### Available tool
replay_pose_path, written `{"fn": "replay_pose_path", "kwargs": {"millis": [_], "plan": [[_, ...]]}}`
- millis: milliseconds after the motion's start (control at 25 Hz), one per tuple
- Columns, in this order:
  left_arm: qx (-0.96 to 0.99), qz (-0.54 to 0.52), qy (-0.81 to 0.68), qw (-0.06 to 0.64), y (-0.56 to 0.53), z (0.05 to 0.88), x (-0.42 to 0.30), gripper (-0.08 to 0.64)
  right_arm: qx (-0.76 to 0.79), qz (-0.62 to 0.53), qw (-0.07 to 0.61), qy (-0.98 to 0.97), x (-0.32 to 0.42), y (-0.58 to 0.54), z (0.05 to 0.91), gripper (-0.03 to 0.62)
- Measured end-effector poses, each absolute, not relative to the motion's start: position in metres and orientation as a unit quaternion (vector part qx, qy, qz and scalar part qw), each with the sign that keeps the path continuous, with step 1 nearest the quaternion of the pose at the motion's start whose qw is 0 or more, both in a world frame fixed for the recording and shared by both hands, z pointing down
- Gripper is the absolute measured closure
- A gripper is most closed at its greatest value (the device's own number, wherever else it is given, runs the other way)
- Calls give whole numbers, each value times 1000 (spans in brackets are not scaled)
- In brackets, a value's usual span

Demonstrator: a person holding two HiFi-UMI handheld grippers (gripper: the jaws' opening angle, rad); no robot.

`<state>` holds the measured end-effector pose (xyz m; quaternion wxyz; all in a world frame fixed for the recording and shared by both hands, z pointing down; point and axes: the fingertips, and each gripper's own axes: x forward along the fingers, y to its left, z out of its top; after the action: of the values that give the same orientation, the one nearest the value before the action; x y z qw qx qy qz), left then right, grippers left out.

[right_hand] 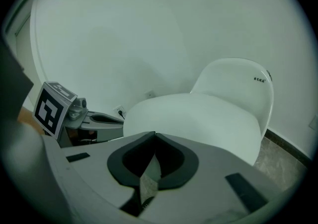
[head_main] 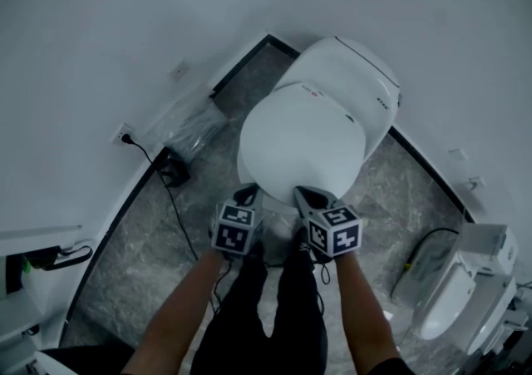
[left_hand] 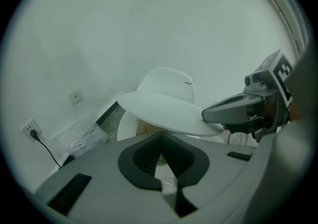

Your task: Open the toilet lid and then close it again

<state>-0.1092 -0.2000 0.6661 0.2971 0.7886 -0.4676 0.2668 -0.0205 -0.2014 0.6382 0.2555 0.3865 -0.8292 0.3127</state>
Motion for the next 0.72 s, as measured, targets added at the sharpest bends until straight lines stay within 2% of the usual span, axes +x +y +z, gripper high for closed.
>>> {"fn": "replay_pose_path", "kwargs": {"millis": [720], "plan": [[773,284,-469,320,-164,712,-136,552,395,338,279,-807,-33,-182,703,578]]}}
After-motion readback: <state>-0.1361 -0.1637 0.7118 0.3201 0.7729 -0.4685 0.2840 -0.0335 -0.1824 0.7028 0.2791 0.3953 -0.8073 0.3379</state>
